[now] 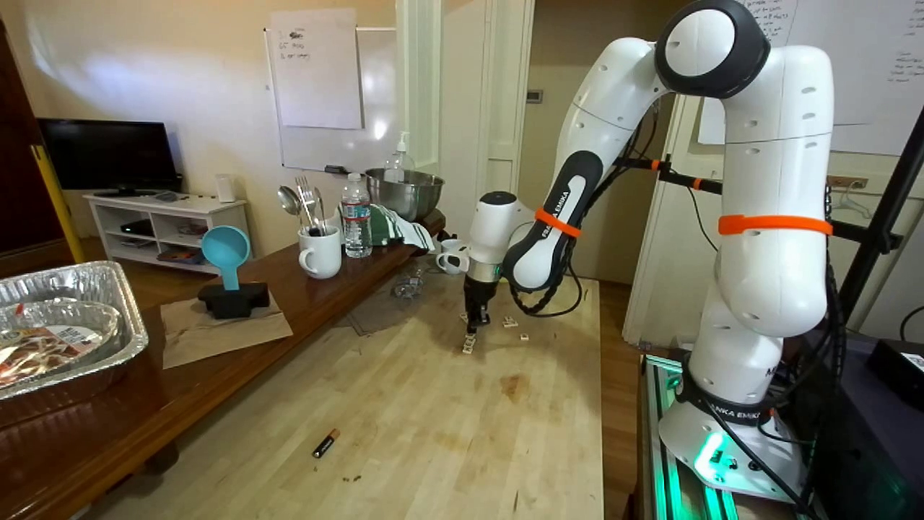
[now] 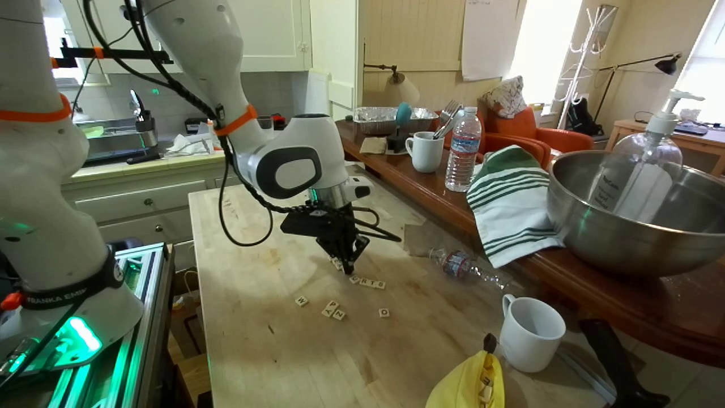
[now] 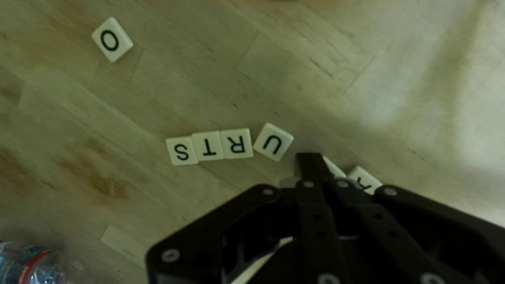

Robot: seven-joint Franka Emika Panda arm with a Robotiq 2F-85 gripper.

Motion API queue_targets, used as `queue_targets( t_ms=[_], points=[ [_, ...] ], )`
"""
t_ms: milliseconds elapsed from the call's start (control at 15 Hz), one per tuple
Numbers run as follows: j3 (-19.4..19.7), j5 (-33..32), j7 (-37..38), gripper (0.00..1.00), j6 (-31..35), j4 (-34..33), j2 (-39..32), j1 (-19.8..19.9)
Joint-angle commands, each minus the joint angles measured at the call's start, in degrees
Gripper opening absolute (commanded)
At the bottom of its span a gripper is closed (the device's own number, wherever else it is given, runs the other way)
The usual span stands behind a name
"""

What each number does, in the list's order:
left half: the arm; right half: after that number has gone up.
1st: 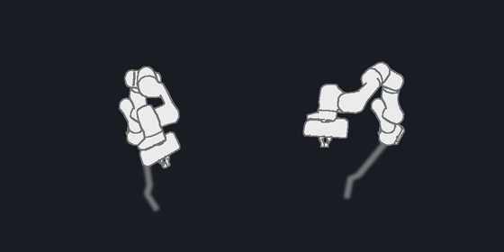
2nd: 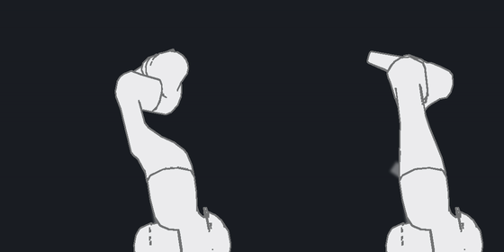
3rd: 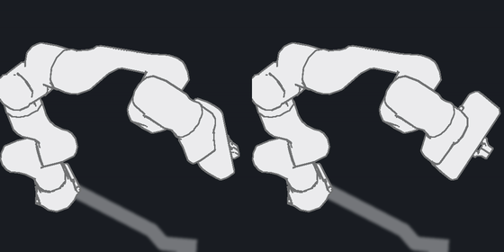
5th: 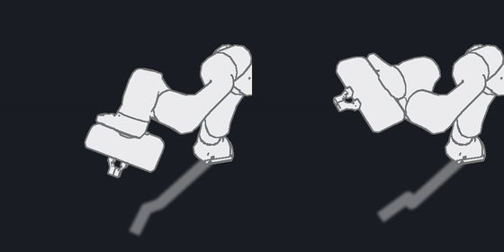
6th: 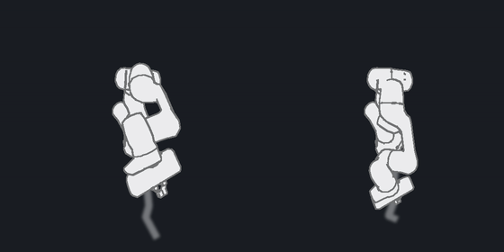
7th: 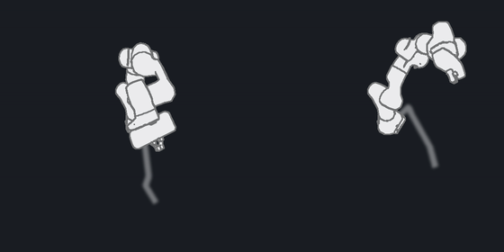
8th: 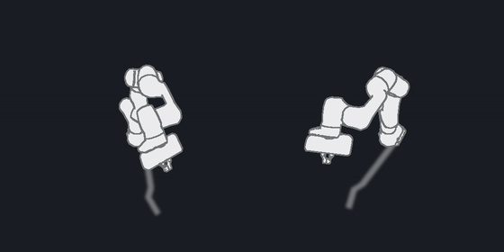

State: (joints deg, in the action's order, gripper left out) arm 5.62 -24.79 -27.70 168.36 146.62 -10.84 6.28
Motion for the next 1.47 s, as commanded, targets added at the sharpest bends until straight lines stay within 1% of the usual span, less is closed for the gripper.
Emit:
queue_targets(
  t_ms=[0, 267, 1000, 1267, 1400],
  points=[
    [1.8, -4.1, 1.7, 0.00, 1.4, 0.1, -1.5, -1.3],
    [2.1, -5.7, 1.7, 0.00, 1.6, 0.7, -1.2, -1.5],
    [1.6, -5.3, 0.9, 0.00, 1.6, 2.5, 0.0, -1.2],
    [2.1, -6.0, 1.8, 0.00, 1.7, 2.4, 0.2, -1.5],
    [1.8, -5.3, 1.4, 0.00, 1.5, 2.4, 0.7, -1.2]
  ],
)
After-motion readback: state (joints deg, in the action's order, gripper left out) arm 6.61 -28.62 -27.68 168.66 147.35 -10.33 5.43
